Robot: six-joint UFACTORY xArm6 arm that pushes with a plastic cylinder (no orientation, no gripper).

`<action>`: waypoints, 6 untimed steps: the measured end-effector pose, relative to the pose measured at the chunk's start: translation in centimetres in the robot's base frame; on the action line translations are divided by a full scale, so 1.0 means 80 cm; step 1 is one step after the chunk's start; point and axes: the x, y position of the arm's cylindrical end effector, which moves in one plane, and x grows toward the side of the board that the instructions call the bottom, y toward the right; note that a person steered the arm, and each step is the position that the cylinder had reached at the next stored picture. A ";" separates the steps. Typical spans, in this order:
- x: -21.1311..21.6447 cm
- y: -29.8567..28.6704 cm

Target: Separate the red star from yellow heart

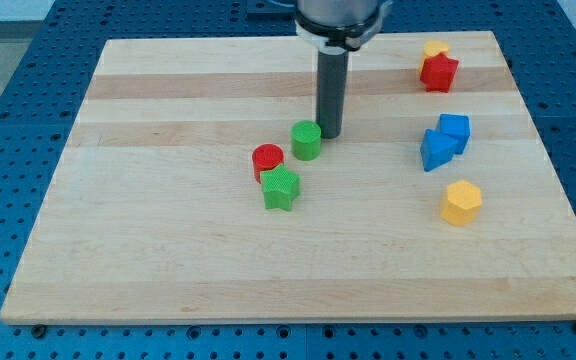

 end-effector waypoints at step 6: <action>-0.015 0.072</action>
